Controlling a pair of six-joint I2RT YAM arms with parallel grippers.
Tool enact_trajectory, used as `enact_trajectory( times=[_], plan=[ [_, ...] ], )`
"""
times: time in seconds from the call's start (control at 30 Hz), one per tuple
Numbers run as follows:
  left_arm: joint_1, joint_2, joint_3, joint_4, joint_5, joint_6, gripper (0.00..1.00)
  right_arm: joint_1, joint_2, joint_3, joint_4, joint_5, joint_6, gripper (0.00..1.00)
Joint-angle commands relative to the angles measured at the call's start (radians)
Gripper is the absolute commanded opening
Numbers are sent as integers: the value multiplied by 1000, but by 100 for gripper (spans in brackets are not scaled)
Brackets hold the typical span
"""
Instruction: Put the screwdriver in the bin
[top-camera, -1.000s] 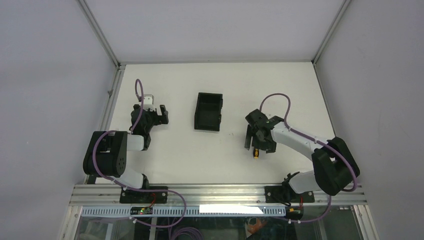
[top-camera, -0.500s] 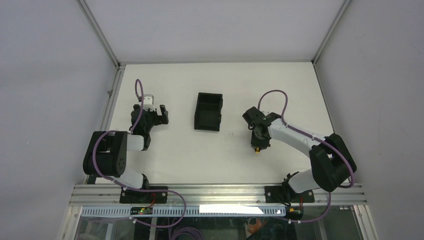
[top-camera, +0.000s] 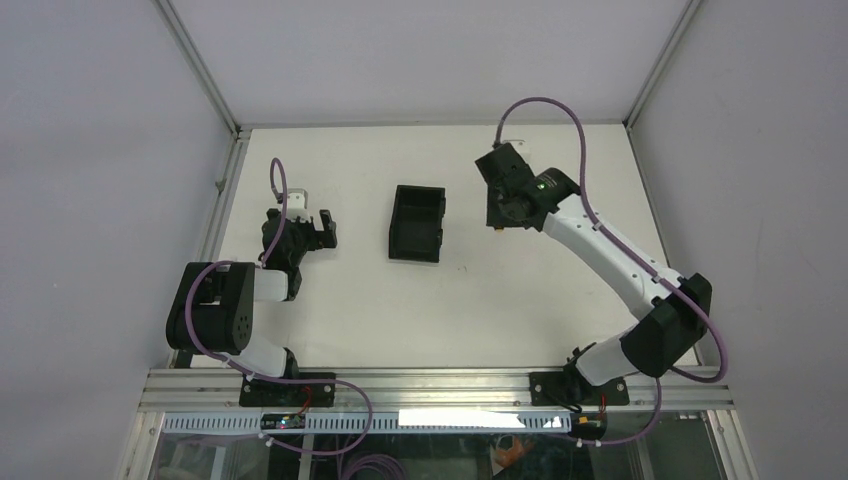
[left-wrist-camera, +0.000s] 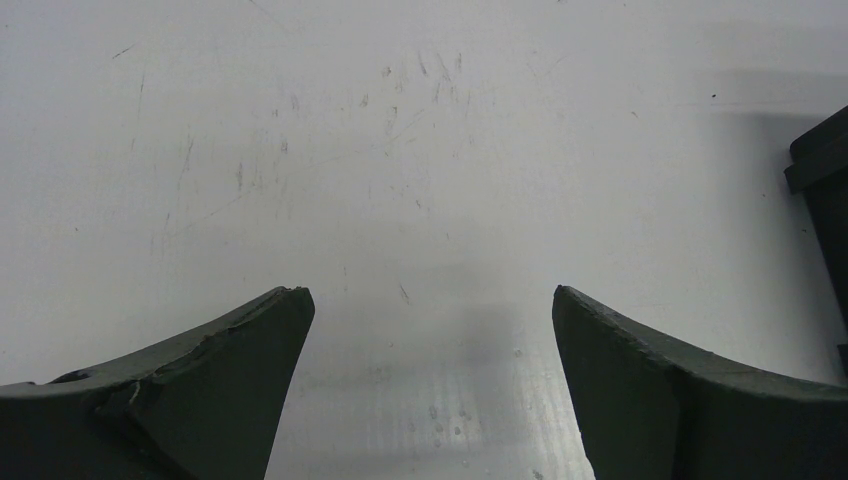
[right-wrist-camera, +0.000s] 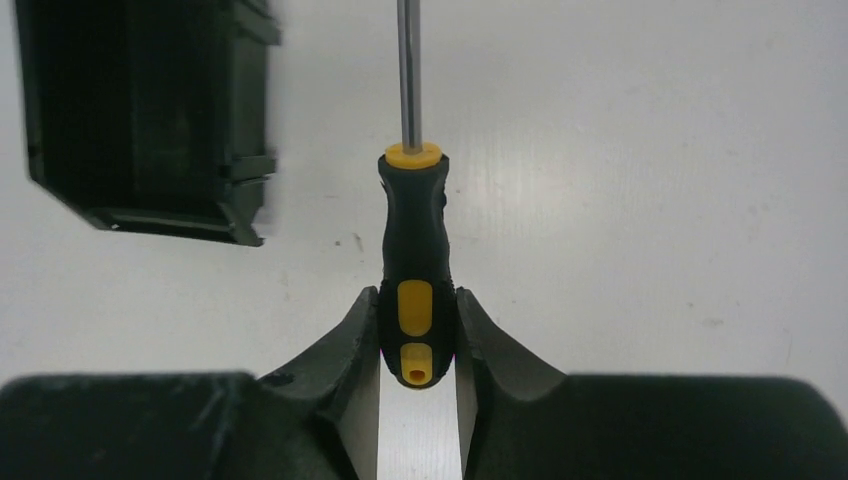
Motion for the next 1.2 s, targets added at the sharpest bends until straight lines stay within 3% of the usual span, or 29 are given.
enact_trajectory(
  times=[0.0,0.37,0.67,0.97,1.17],
  plan=[
    [-11,-27,2,31,-1,-4,99,87,107,135,51,-79,-124,0],
    [-11,-27,2,31,-1,-4,99,197,451,353,182,-182,-312,0],
    [-11,-27,2,31,-1,-4,99,198,592,391,182,-157,-299,1],
    [-11,-27,2,31,-2,-4,99,197,638,423,178,-139,-240,30],
    [-11,-27,2,31,-2,-4,99,204,630,454,161,-124,-208,40]
  ],
)
